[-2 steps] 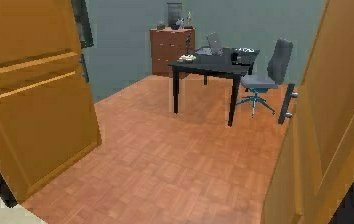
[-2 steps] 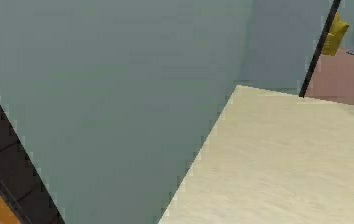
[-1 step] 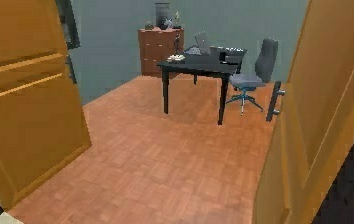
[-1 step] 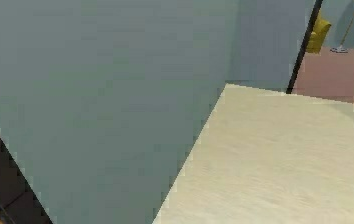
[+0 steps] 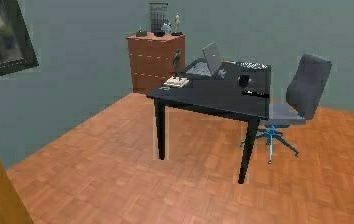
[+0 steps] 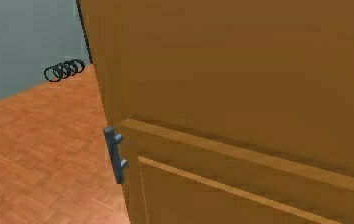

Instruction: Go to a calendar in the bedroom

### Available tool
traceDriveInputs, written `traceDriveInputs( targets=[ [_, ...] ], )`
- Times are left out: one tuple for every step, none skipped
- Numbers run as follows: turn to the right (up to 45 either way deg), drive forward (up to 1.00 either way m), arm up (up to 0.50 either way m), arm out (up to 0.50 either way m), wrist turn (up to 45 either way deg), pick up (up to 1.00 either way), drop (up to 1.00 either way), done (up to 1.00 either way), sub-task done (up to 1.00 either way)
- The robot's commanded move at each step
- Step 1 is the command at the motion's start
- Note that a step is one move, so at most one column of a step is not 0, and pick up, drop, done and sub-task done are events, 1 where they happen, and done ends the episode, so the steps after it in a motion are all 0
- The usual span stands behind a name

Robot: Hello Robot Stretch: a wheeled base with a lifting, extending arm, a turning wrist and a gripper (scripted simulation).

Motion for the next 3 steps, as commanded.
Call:
traceDriveInputs(
  targets=[
    [9.0,0.0,0.0,0.0,0.0,0.0,0.0,0.0,0.0],
    [0.0,0.15,0.0,0.0,0.0,0.0,0.0,0.0,0.0],
    [9.0,0.0,0.0,0.0,0.0,0.0,0.0,0.0,0.0]
  ],
)
